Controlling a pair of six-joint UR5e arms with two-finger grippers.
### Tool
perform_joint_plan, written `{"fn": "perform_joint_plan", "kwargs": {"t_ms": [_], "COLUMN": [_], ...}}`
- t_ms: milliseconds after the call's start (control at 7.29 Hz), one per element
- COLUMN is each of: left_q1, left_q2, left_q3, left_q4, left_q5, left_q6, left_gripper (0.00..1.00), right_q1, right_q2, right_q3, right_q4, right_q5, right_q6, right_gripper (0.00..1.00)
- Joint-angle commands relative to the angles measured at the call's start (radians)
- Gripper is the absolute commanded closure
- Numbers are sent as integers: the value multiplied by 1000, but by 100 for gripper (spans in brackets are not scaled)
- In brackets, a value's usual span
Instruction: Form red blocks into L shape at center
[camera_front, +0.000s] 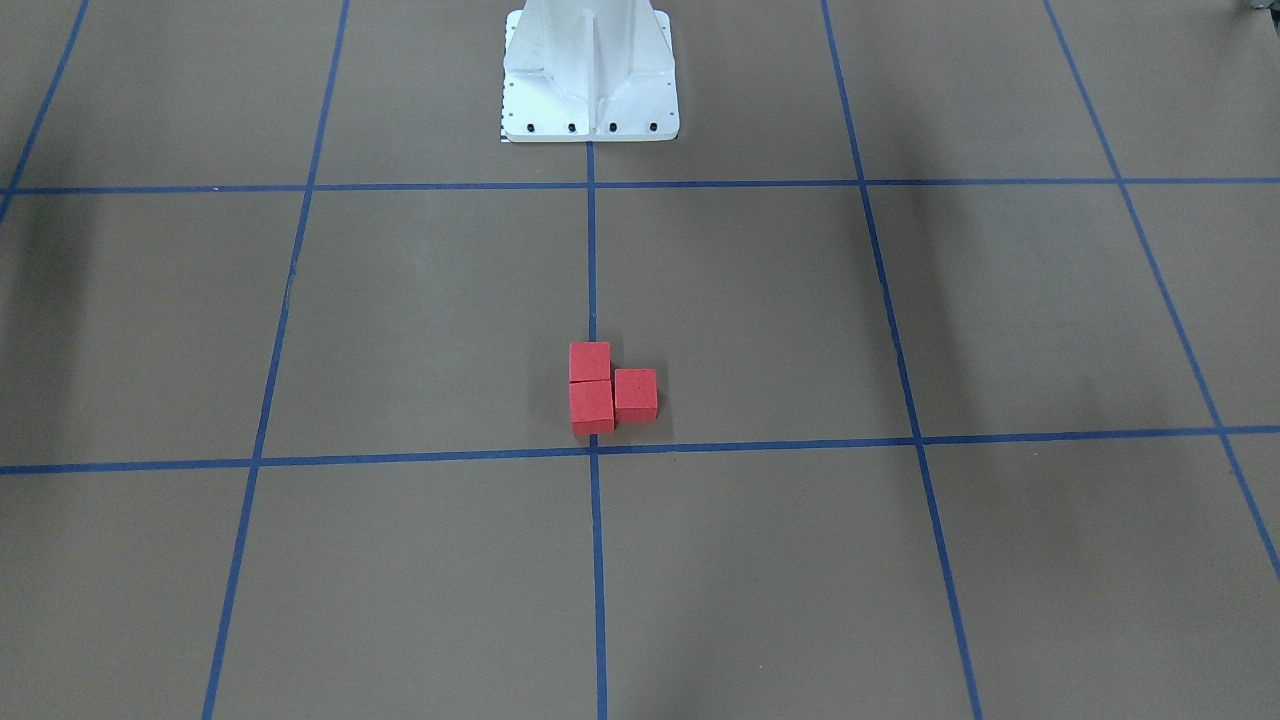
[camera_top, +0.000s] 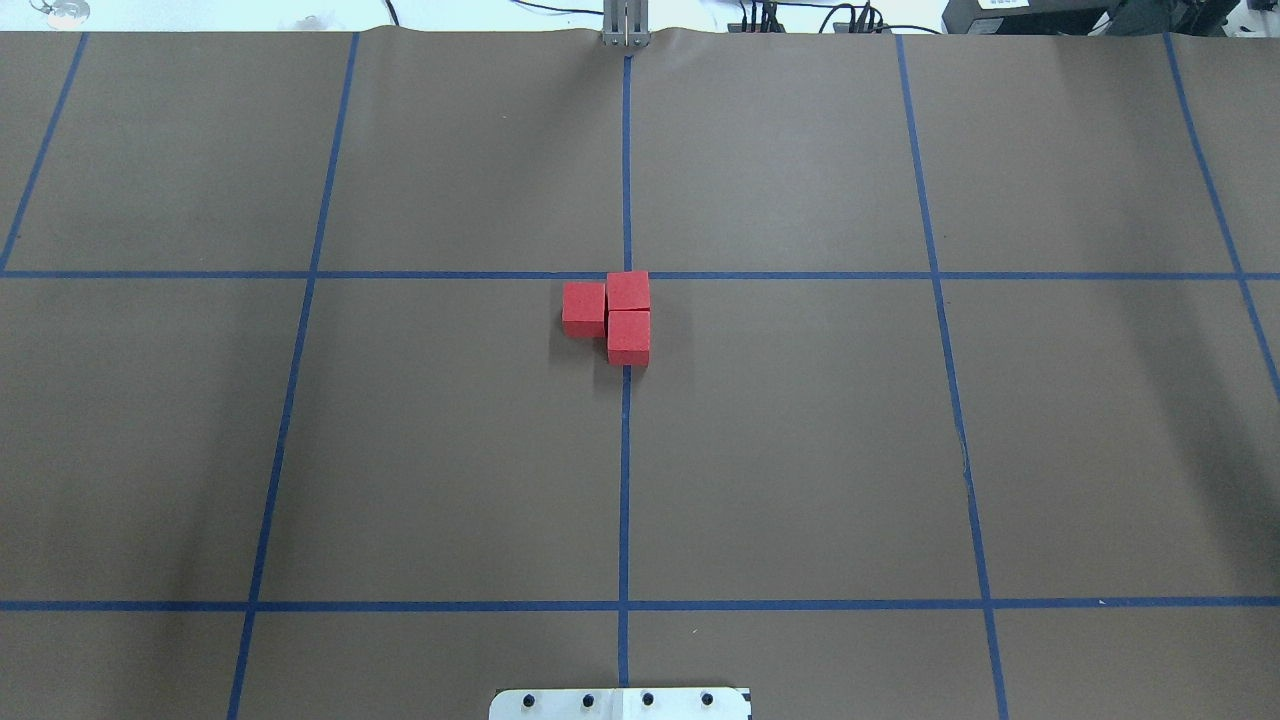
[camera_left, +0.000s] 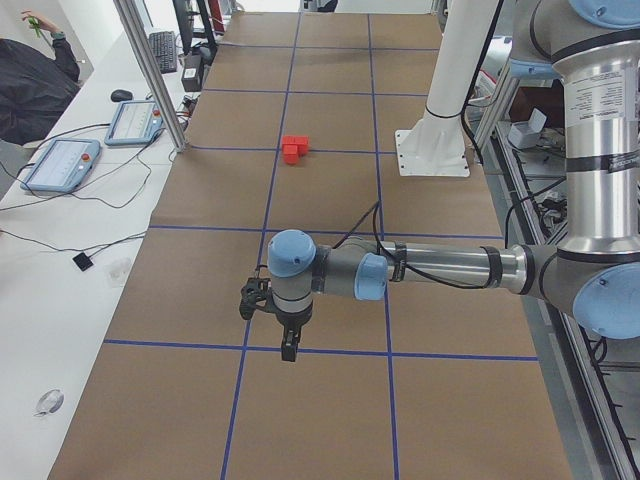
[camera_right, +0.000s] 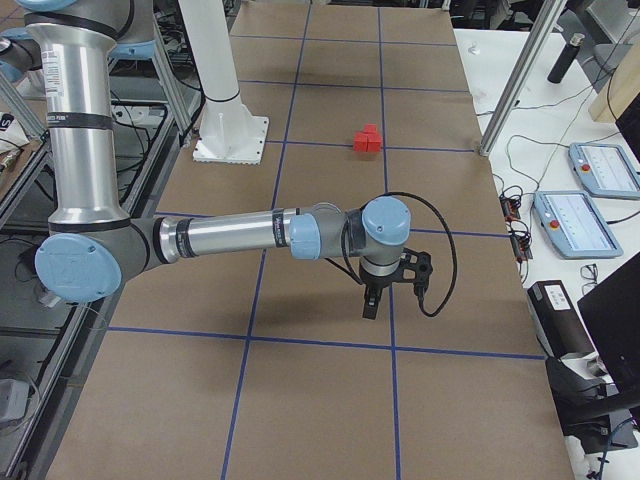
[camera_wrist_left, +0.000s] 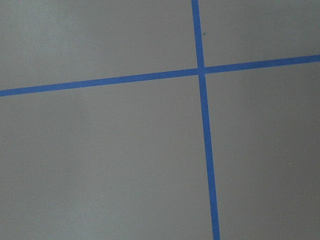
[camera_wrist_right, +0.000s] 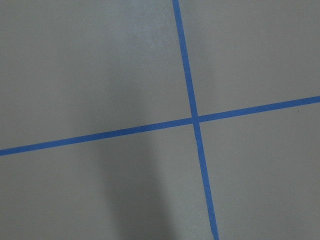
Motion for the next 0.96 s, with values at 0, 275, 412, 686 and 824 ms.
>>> {"fn": "perform_joint_plan", "kwargs": {"t_ms": [0,275,412,686,824], "left_q1": [0,-1,-1,-1,-1], "left_q2": [-3,-3,-4,-3,-3], "left_q3": [-3,-3,-3,-3,-3], "left_q4": [7,7,5,5,5], "left_q5": [-15,-15,-13,-12,-10], "left_q6": [-4,-4,-4,-4,-4], "left_gripper": [0,0,0,0,0], "right_q1": [1,1,1,2,2], "right_q2": [0,-2,1,-5,-6], "right_q3": [-9,-32,-52,-52,-52], "right_q4": [1,-1,4,5,5], "right_q5": [-2,-2,-1,5,6], "right_q6": [-6,-122,-128,-135,-135], "right_gripper": [1,1,1,1,1]}}
